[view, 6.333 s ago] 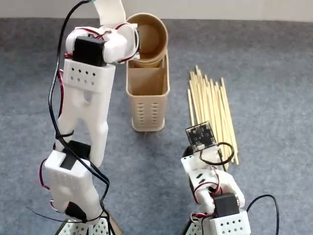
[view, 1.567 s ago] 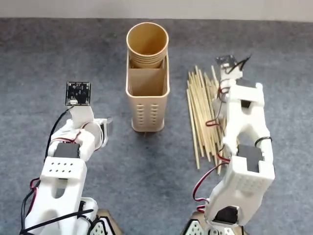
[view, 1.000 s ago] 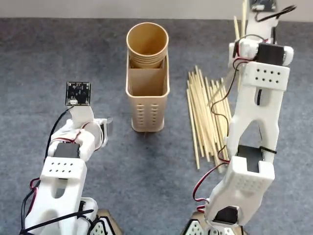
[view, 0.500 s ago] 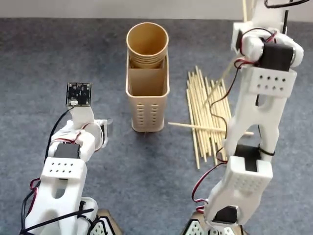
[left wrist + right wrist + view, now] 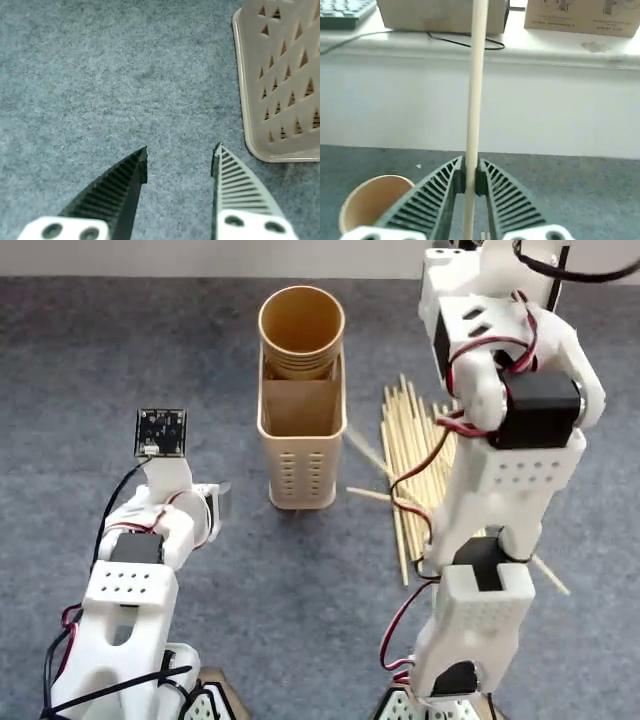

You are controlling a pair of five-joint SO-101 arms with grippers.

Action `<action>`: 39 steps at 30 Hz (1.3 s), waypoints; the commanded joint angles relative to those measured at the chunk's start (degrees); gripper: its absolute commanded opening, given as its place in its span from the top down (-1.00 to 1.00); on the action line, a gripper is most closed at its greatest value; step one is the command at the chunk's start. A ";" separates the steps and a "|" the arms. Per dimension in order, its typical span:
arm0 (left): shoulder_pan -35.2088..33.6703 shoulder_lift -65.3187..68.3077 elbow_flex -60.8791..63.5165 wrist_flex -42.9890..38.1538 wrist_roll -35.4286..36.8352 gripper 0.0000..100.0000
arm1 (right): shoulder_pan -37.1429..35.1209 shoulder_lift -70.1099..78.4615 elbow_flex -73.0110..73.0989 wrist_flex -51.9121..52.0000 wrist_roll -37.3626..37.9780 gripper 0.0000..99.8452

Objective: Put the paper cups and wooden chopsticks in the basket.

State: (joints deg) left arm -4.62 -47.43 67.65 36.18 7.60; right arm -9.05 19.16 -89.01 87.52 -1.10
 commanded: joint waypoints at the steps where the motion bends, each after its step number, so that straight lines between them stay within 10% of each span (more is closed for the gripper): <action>1: 0.57 -1.27 -0.31 -0.97 0.09 0.57 | -2.77 -0.22 -2.77 2.51 -2.99 0.96; 14: 0.57 -1.27 -0.40 -1.05 0.09 0.57 | -16.40 2.86 -11.65 8.48 -3.16 0.96; 39: 0.57 -1.27 -0.22 -2.37 0.09 0.57 | -18.15 19.12 -12.09 8.40 -0.88 0.96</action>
State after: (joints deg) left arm -4.62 -47.43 67.65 34.86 7.60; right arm -26.81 39.21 -95.34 95.60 -2.59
